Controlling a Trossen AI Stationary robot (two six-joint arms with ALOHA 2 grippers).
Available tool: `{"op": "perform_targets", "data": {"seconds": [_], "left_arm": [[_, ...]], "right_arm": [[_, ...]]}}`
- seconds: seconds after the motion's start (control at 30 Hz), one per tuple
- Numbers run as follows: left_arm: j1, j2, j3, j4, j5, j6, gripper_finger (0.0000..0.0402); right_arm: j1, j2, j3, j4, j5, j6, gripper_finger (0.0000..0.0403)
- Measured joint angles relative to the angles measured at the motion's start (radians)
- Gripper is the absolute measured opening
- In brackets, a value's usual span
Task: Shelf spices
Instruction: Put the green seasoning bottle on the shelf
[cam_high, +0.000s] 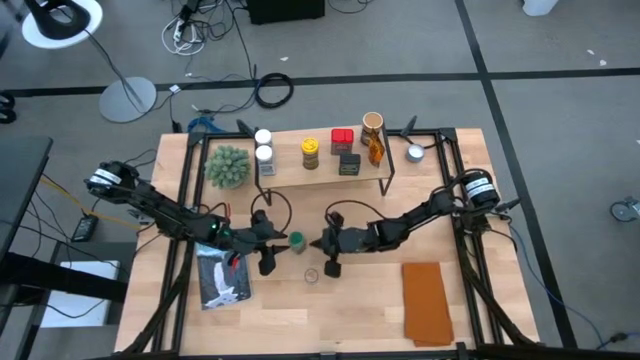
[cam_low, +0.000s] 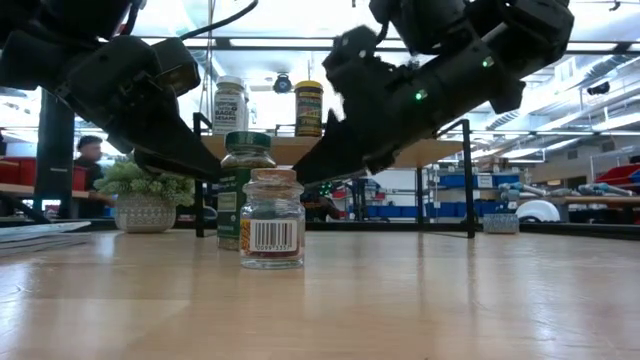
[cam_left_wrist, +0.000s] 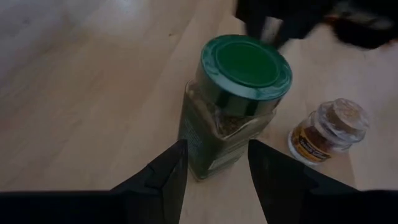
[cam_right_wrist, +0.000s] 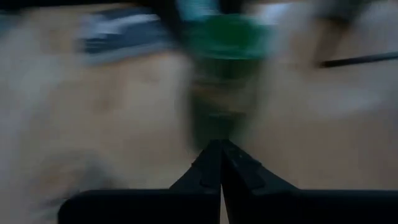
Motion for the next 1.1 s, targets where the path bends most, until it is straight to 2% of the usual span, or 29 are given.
{"op": "perform_targets", "data": {"seconds": [0.1, 0.17, 0.3, 0.47, 0.63, 0.9, 1.1], "left_arm": [[0.000, 0.000, 0.000, 0.000, 0.000, 0.000, 0.0172], [0.000, 0.000, 0.000, 0.002, 0.000, 0.000, 0.0172], [0.000, 0.000, 0.000, 0.031, 0.001, -0.005, 0.0172], [0.000, 0.000, 0.000, 0.082, 0.072, -0.003, 0.0172], [-0.001, 0.000, 0.000, 0.060, 0.124, -0.005, 0.0172], [-0.001, 0.000, 0.000, 0.008, 0.121, -0.032, 0.0172], [-0.001, 0.000, 0.000, 0.030, 0.120, -0.062, 0.0172]], "right_arm": [[-0.019, 0.000, 0.000, 0.033, -0.194, 0.014, 0.0000], [-0.037, -0.001, 0.000, 0.046, -0.228, 0.014, 0.0000], [-0.071, -0.001, 0.000, 0.044, -0.141, -0.018, 0.0000], [-0.081, -0.001, 0.000, 0.041, 0.069, -0.029, 0.0000], [-0.056, -0.002, 0.000, 0.025, 0.063, -0.029, 0.0000], [-0.009, -0.005, 0.000, -0.079, 0.095, 0.013, 0.0000], [0.007, -0.030, 0.000, -0.178, 0.101, 0.082, 0.0001]]}}
